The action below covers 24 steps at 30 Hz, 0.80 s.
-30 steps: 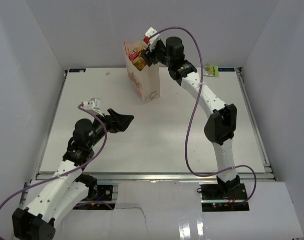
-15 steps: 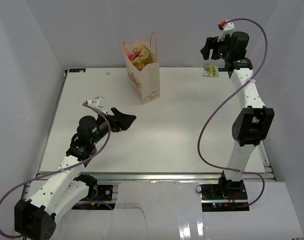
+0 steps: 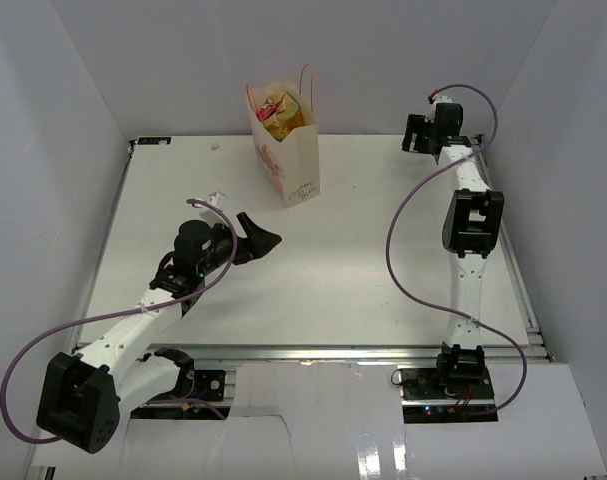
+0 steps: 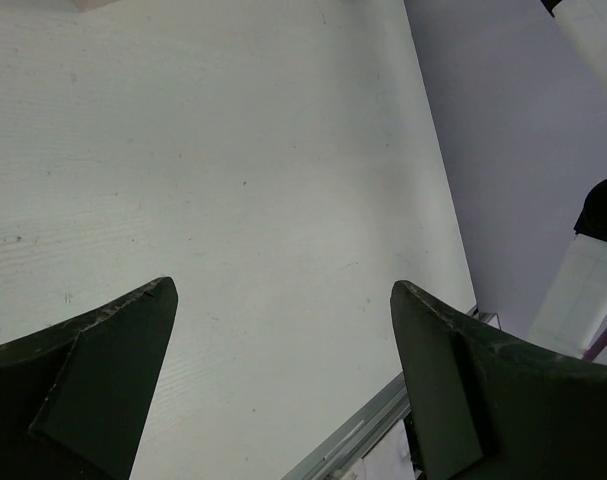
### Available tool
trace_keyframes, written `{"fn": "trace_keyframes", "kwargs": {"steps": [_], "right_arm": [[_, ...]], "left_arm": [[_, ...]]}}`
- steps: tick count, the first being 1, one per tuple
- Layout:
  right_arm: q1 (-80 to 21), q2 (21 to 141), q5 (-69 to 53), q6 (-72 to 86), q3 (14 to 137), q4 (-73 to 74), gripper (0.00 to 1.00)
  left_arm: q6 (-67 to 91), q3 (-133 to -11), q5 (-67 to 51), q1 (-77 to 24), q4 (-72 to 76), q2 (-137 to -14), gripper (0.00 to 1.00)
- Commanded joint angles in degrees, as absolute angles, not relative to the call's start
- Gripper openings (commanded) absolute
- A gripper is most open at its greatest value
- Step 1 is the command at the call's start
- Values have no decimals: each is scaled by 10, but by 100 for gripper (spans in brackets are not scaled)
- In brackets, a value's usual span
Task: Place the snacks into the paper bag
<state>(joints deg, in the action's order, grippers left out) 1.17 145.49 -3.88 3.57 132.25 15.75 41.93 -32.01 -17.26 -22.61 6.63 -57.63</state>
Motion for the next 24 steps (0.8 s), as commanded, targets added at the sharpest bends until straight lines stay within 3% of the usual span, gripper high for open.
{"fn": "trace_keyframes", "kwargs": {"steps": [1,9,24], "right_arm": [[15,1470,21,76,1374,87,82],[24,1524,51,111,1386,-17,71],[22,1587,51,159,1397,-51,67]], "left_arm": [[431,-346,-185,-226,83,-579,98],[440,-352,-188,-225,83,-610,98],[446,-388,-200,-226,91,-661,98]]}}
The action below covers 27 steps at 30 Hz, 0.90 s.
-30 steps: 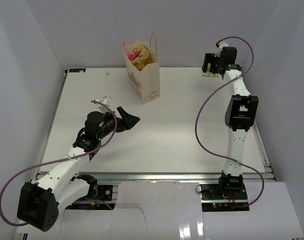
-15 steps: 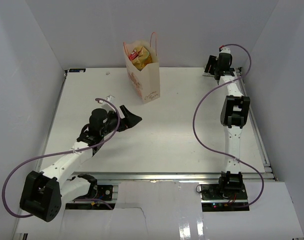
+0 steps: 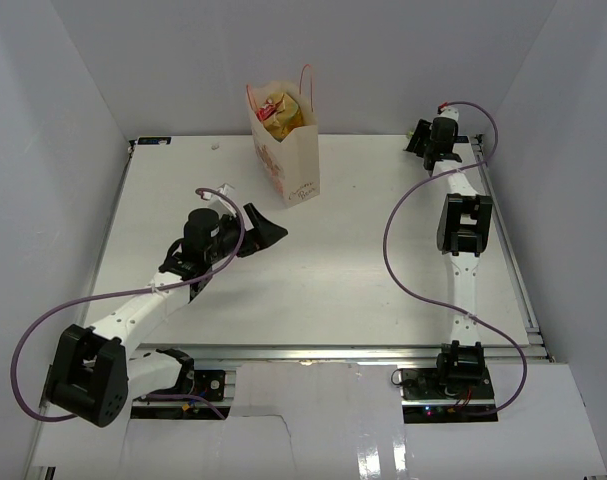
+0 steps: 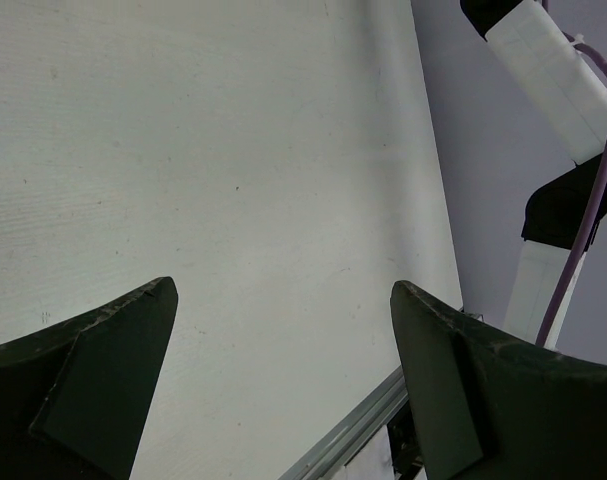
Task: Place the snacks into the paper bag
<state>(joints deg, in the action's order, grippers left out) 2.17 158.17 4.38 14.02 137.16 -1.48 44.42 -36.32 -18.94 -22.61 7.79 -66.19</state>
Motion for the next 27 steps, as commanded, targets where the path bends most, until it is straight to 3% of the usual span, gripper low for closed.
{"fn": "trace_keyframes", "kwargs": {"steps": [1,11,17,27], "right_arm": [[21,1588,53,158,1394,-47,66],[30,1574,39,156,1355,-15,50],[46,1534,5,157,1295,29,35],[63,1414,-68,156,1141,93,27]], "left_arm": [[446,-388,-201,-226,91,-661,98],[447,-388,-198,-226,91,-648,98],[445,-388,-197,-226,92,-636,98],[444,-367,-201,-226,110,-607,98]]}}
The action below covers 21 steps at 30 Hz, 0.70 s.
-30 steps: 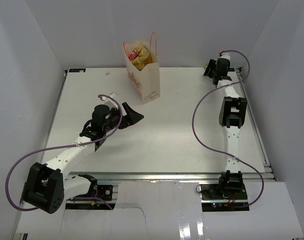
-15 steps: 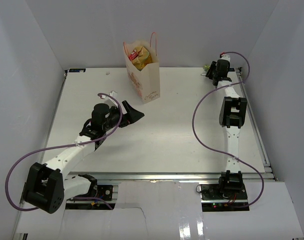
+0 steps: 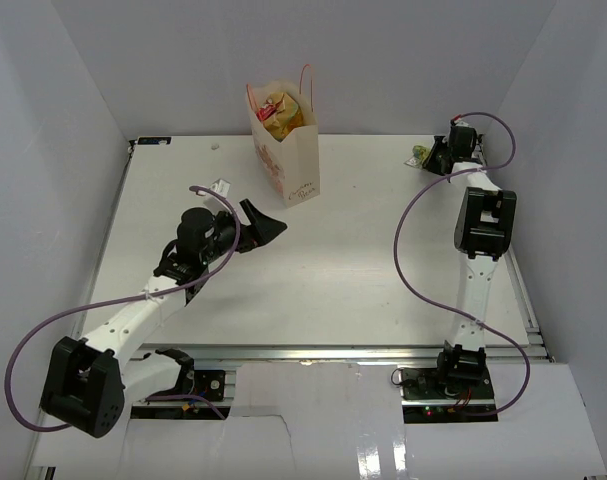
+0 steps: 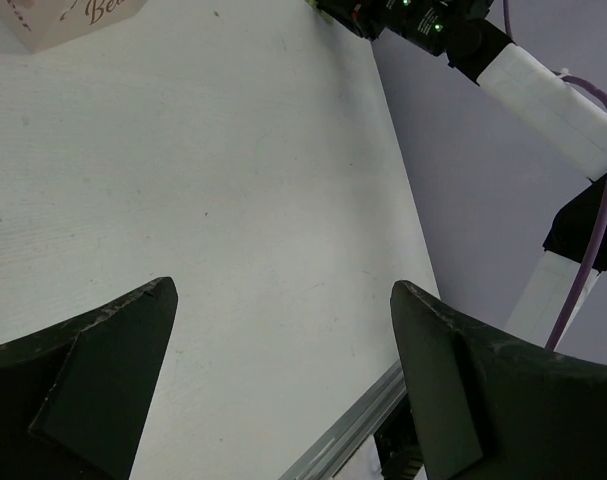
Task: Place the snacks into the paper bag
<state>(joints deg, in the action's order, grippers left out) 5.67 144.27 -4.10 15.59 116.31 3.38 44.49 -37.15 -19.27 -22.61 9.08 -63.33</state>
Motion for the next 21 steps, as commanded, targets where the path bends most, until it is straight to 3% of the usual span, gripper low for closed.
{"fn": "trace_keyframes", "kwargs": {"steps": [1,10,15,18,21], "right_arm": [[66,1408,-82,156,1135,107,26],[73,1308,-143,141,1016,186,25],[72,1263,-181,57,1038,192,27],[73,1256,-209,3,1084,192,36],[70,1273,-207,-34,1142,199,65]], "left_arm": [[444,-366,-201,-226,112,-604,98],[442,-341,-199,-226,119,-561,98],[440,-328,-197,-225,120,-537,98],[440,-326,-201,-226,120,-535,98],[442,-323,-201,-226,120,-528,98]]}}
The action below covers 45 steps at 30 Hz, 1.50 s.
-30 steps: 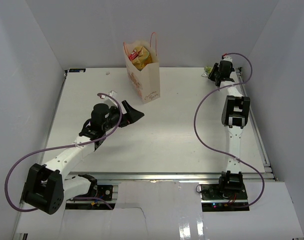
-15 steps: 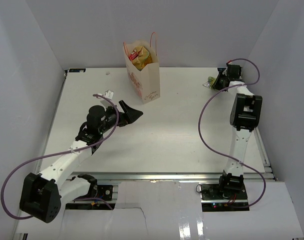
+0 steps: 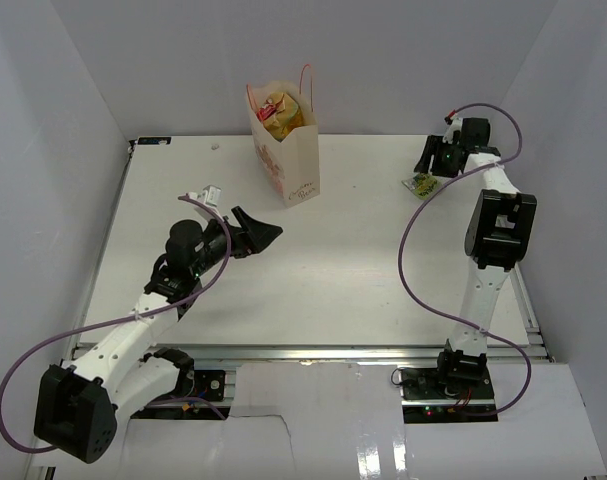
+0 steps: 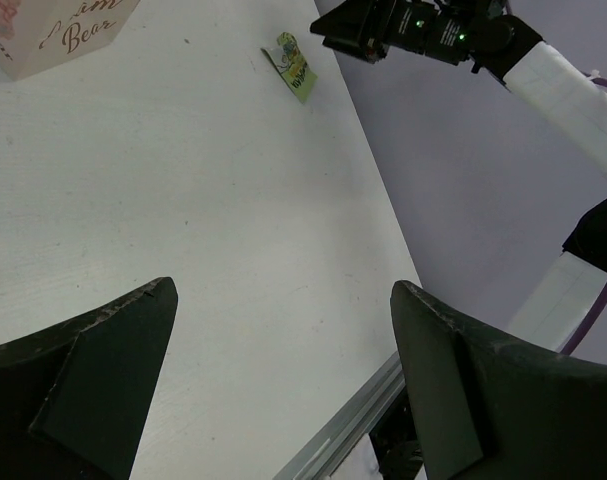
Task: Place the snacks into the paper bag
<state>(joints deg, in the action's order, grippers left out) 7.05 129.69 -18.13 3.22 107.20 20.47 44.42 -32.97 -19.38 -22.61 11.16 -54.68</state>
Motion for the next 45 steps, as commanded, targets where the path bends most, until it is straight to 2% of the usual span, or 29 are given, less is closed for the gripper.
{"fn": "trace_keyframes", "kwargs": {"steps": [1,5,6,16,23,27,33,35,36,39,40,43,45], "right_arm": [[67,1291,-193,-44,1158,213,77],[60,1324,-132,-52,1179,202,97],[59,1329,-121,-46,1179,200,98],[44,1386,-61,-14,1202,183,98],[38,1388,-30,-4,1157,181,100],[38,1374,-18,-4,1127,186,81],[40,1342,-32,-4,1089,189,76],[40,1336,-39,10,1077,190,63],[41,1331,-46,10,1073,190,53],[42,1319,-54,11,1055,192,45],[43,1315,-57,13,1049,192,39],[47,1300,-74,20,1025,192,33],[52,1289,-94,21,1013,192,23]], "left_arm": [[442,-322,-200,-226,120,-526,98],[446,-316,-197,-226,120,-512,98],[446,-313,-197,-226,120,-510,98],[458,-306,-196,-226,120,-512,98],[456,-310,-198,-226,121,-525,98],[454,-311,-196,-226,122,-526,98],[453,-316,-201,-226,124,-531,98],[453,-316,-203,-226,127,-532,98],[454,-316,-206,-226,127,-532,98],[456,-316,-210,-226,131,-531,98],[458,-316,-213,-226,132,-530,98],[462,-313,-214,-226,136,-525,98],[467,-310,-217,-226,140,-522,98]]}}
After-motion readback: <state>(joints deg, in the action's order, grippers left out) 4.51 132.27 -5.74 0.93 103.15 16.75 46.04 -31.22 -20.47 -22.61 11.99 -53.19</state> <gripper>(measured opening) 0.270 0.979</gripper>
